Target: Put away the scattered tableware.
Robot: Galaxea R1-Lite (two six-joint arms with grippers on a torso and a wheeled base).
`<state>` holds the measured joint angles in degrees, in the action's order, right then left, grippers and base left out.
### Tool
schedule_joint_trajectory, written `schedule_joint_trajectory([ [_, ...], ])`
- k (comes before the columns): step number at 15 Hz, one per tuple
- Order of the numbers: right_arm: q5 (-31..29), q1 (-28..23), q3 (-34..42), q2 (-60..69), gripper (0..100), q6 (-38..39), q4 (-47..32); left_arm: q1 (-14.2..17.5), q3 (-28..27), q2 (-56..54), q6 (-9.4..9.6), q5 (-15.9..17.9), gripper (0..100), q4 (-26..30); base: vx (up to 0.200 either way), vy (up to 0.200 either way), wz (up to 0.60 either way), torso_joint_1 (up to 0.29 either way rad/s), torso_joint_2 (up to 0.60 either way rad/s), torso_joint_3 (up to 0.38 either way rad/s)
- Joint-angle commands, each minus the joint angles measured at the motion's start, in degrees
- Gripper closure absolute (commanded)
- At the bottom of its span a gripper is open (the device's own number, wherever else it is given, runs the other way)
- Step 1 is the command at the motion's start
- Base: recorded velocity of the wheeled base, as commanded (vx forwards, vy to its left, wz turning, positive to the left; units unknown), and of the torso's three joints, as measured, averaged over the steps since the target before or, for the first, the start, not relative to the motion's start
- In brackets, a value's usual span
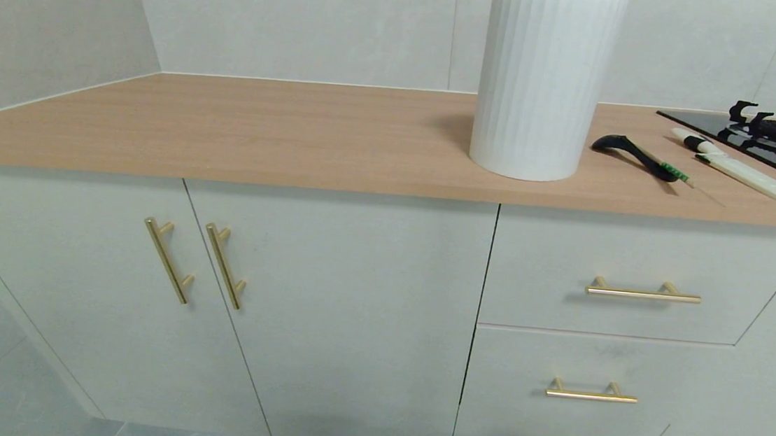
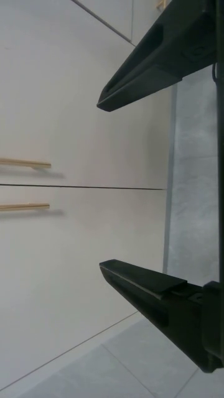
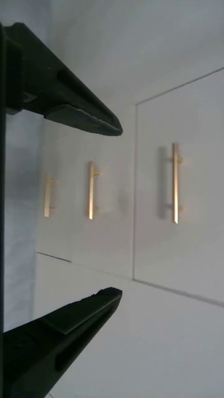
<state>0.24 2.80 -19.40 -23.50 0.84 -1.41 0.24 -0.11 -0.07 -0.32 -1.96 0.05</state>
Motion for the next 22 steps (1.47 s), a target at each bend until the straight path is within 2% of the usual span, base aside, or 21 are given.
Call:
schedule_joint_trajectory([
  [1,0.4,1.2,-7.9,-29.7,0,-2.0,-0.6,0.0,0.0,0.1,-0.03,0.0,0,0.0,0.0,0.0,0.0,0.0,0.0,0.0],
  [4,0.3,4.2,-8.1,-47.0,0,-2.1,0.3,0.0,-0.1,0.1,-0.03,-0.1,0,0.0,0.0,0.0,0.0,0.0,0.0,0.0],
  [6,0.2,4.7,-8.9,-56.6,0,-2.1,5.5,0.0,0.0,0.1,-0.03,-0.1,0,0.0,0.0,0.0,0.0,0.0,0.0,0.0],
  [8,-0.1,4.8,-9.2,-61.1,0,-2.1,9.1,0.0,-0.1,0.1,-0.03,-0.1,0,0.0,0.0,0.0,0.0,0.0,0.0,0.0],
  [9,-0.4,4.8,-9.2,-67.8,0,-2.0,12.9,0.0,0.0,0.1,-0.03,0.0,0,0.0,0.0,0.0,0.0,0.0,0.0,0.0],
  [13,-0.4,4.8,-8.9,-76.6,0,-1.1,17.3,0.0,0.0,0.1,-0.03,-0.1,0,0.0,0.0,0.0,0.0,0.0,0.0,0.0],
  [15,-0.4,4.8,-7.9,-81.1,0,-0.1,24.4,0.0,0.0,0.1,-0.03,-0.1,0,0.0,0.0,0.0,0.0,0.0,0.0,0.0],
  [16,-0.7,4.8,-6.3,-83.9,0,0.2,30.7,0.0,-0.1,0.1,-0.03,-0.1,0,0.0,0.0,0.0,0.0,0.0,0.0,0.0],
  [17,-0.9,4.7,-5.7,-85.4,0,0.3,33.8,0.0,0.0,0.1,-0.03,-0.1,0,0.0,0.0,0.0,0.0,0.0,0.0,0.0],
  [18,-0.9,4.7,-5.7,-85.4,0,0.3,33.8,0.0,0.0,0.1,-0.03,-0.1,0,0.0,0.0,0.0,0.0,0.0,0.0,0.0],
  [19,-2.4,4.7,-4.6,-91.3,0,0.3,43.6,0.0,0.0,0.1,-0.03,0.0,0,0.0,0.0,0.0,0.0,0.0,0.0,0.0],
  [22,-5.0,4.8,-4.6,-96.8,0,1.3,51.8,0.0,0.0,0.1,-0.03,-0.1,0,0.0,0.0,0.0,0.0,0.0,0.0,0.0],
])
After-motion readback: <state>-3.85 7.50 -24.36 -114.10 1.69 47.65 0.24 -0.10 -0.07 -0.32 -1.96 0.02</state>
